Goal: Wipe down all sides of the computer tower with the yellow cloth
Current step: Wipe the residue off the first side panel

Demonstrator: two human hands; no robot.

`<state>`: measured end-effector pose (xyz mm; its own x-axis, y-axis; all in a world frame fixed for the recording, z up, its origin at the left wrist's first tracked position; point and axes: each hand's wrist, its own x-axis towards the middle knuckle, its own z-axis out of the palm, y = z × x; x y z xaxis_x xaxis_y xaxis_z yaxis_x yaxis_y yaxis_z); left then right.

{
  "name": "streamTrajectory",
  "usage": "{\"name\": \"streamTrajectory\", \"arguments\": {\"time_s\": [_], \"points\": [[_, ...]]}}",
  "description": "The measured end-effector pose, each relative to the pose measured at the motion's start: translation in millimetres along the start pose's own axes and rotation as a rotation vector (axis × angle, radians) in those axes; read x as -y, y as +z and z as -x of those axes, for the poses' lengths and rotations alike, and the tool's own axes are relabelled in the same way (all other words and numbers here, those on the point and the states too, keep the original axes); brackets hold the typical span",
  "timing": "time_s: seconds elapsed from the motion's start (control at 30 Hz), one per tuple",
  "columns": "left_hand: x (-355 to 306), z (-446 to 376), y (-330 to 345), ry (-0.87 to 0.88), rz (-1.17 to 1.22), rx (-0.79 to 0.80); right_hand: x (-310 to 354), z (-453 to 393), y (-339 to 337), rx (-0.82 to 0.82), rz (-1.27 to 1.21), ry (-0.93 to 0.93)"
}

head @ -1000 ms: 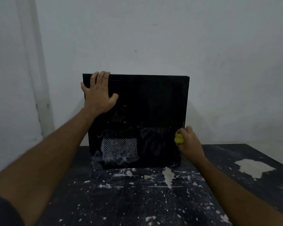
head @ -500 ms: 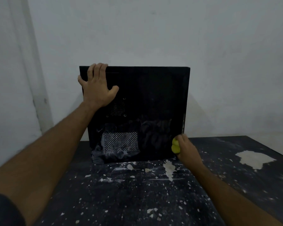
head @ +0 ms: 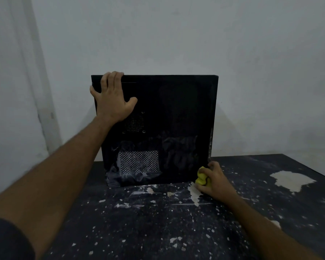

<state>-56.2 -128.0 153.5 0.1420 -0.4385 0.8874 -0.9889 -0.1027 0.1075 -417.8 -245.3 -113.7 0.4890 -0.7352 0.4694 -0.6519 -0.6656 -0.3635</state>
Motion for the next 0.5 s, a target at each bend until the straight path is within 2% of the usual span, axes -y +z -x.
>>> {"name": "streamTrajectory", "arguments": {"time_s": [0.17,0.3,0.37,0.43,0.5], "points": [[1,-1,-2,0.001,0.012,0.004,5,11,12,-0.023,0.013,0.14],[-1,-1,-4,-0.004,0.008,0.019,19,-2,6,0.018,0.079,0.104],[-1,0,-4,-0.005,0.003,0.019,21,-9,-2,-0.031,0.066,0.063],[0,0,-4,-0.008,0.004,0.019,18,-7,-2,-0.102,0.007,0.099],[-1,1,-4,-0.002,0.005,0.016,19,1,4,-0.07,0.027,0.102]]}}
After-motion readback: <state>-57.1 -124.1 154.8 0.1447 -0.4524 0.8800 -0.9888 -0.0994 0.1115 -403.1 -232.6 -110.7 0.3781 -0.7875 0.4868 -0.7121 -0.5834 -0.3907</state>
